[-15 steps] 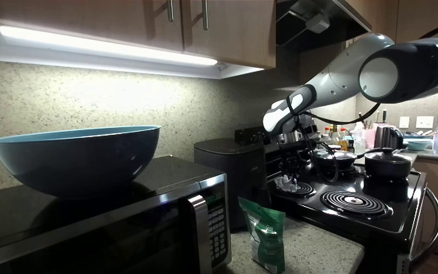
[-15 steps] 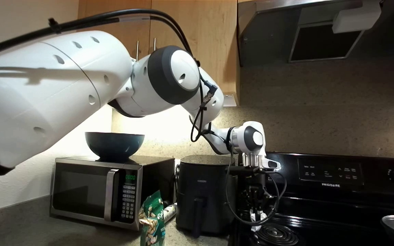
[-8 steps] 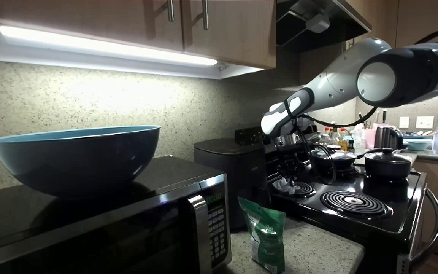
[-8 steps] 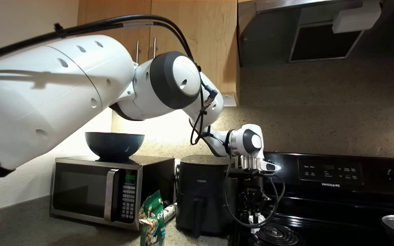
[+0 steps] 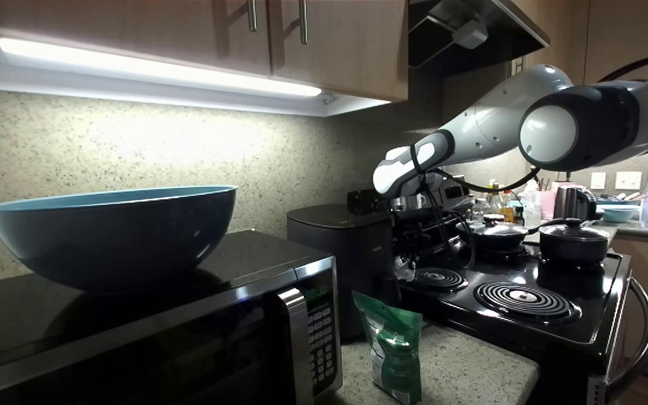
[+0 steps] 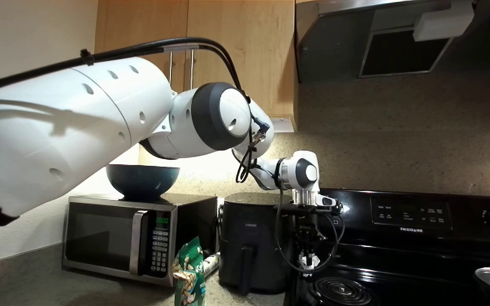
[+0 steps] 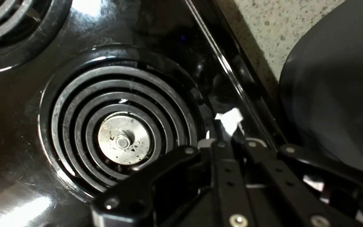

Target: Use the tissue to wipe the stove

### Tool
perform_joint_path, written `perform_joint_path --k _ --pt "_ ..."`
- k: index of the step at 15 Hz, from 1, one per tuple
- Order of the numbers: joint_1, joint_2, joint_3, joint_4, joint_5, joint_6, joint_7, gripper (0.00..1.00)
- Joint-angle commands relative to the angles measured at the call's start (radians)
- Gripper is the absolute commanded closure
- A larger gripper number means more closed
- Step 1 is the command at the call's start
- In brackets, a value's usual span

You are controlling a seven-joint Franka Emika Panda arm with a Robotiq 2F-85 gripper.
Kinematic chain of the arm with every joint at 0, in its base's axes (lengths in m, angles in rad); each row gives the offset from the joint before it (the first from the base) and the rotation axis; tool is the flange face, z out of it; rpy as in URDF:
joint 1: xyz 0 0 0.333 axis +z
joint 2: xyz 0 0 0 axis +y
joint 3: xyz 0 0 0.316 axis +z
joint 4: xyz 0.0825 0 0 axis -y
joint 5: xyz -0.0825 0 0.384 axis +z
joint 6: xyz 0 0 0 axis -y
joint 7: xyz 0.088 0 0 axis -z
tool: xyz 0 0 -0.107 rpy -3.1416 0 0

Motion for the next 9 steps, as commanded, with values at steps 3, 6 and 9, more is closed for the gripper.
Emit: perform_joint_path --k 3,6,9 --pt "0.004 0.034 -0.010 0.018 -0.007 0.004 -0.006 0.94" --pt "0.003 0.074 -0.008 0.043 -0.008 -0.003 -0.011 0.94" --pt "0.010 0.115 -0.018 0.065 -0.018 -0.016 0.007 0.93"
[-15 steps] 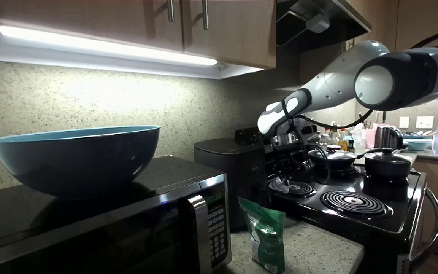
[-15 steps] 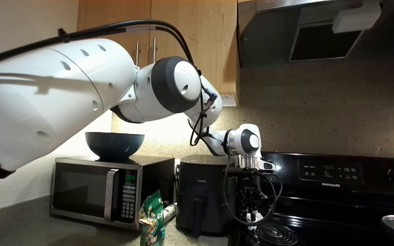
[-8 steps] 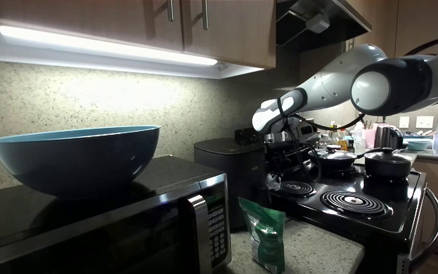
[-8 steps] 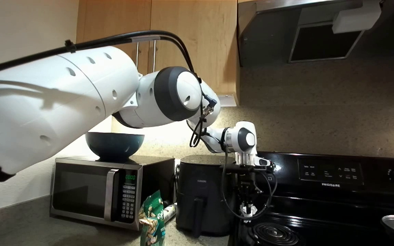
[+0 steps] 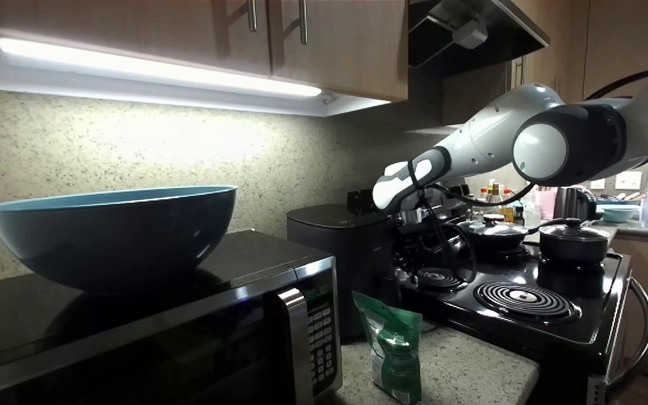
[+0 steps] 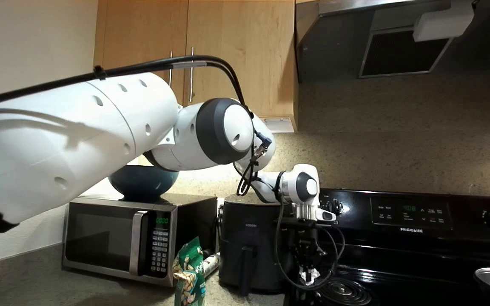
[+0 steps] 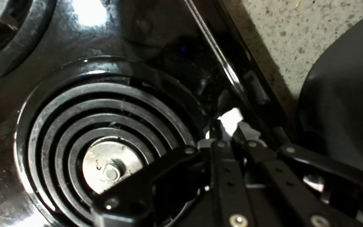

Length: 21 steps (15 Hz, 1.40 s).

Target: Use the tissue to wipe the stove

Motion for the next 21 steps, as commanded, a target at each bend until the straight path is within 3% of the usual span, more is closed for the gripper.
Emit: perform_joint_path --k 1,3,9,15,18,21 --pt "0.018 0.059 -0.030 0.051 -0.030 -0.006 0.029 0.94" --pt "0.032 0.071 -0.057 0.068 -0.057 -0.006 0.069 0.94" --pt "0.022 -0.010 -0.092 -0.012 -0.069 -0.287 0.088 0.94" --pt "-0.014 -0.086 -0.101 -0.119 -0.053 -0.461 0.013 0.94" --pt "-0.050 -0.116 -0.049 -0.133 -0.028 -0.519 -0.112 0.94" --pt "-0.051 -0.145 -0.020 -0.137 -0.042 -0.488 -0.220 0.94"
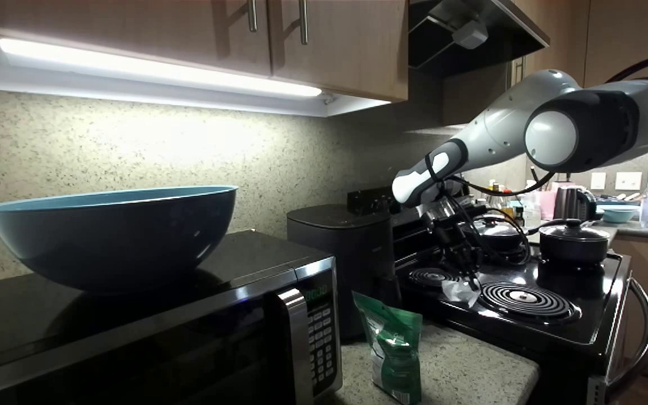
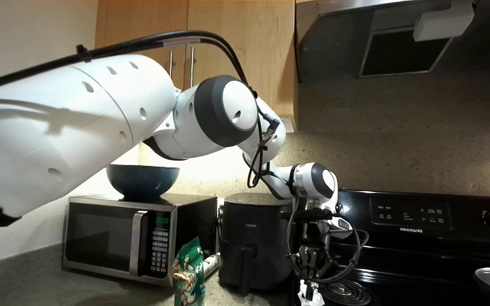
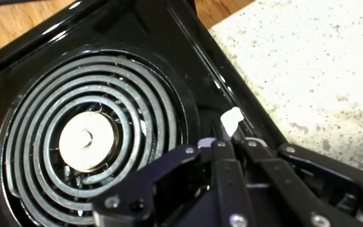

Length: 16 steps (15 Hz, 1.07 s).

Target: Use the tissue to wipe the stove

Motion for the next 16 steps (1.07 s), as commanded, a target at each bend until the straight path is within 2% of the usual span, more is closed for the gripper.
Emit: perform_joint_path --k 1,3,11,16 --pt "-0.008 -0.008 0.018 0.007 -0.005 -0.004 -0.031 0.94" --pt "-0.005 -0.014 0.021 0.011 -0.006 -0.003 -0.035 0.94" --pt "0.020 0.144 0.015 0.153 -0.038 -0.086 -0.009 0.94" --pt "0.043 0.174 -0.009 0.215 -0.065 0.008 0.066 0.94"
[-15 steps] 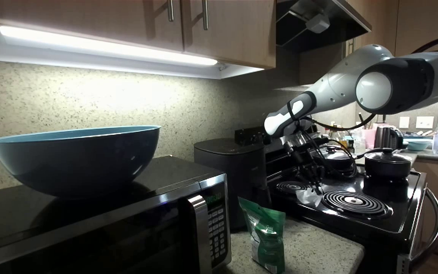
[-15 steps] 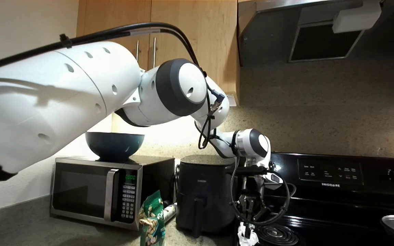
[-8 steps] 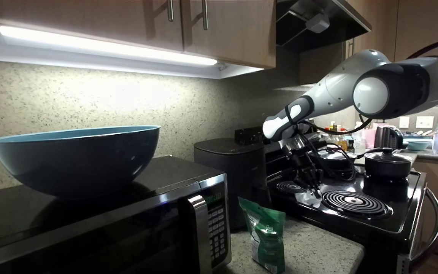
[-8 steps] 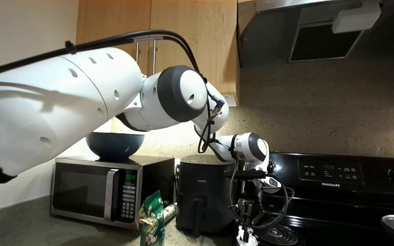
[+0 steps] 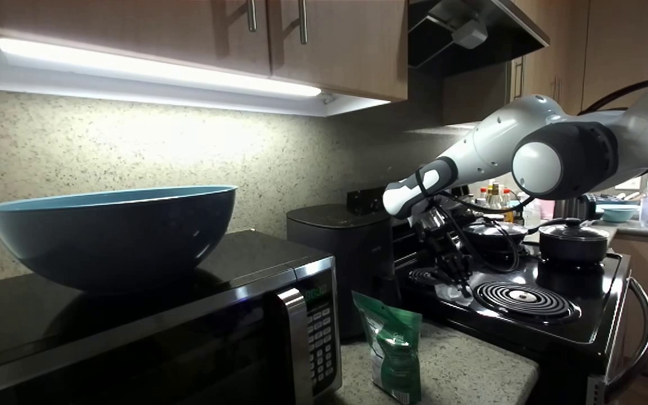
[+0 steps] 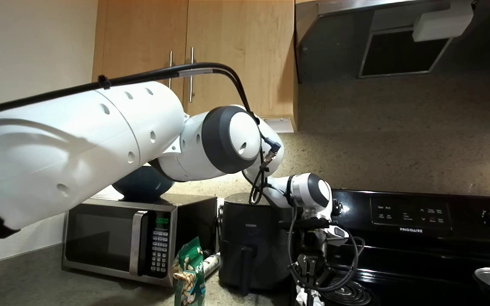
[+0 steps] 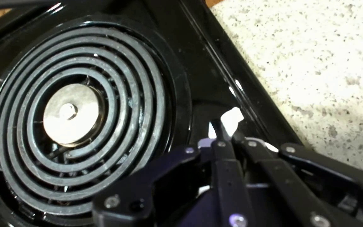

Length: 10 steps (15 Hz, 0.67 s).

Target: Use the tissue to wipe the stove

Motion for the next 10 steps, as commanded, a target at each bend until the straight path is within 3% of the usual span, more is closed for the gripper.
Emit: perform_joint_path --k 1,4,10 --pt "0.033 0.046 -0.020 0.065 -0.034 0.071 0.076 0.94" --pt "0.020 0.044 -0.004 0.076 -0.007 0.125 0.090 0.94" --pt "0.002 0.021 0.003 0.055 -0.008 0.120 0.057 0.94"
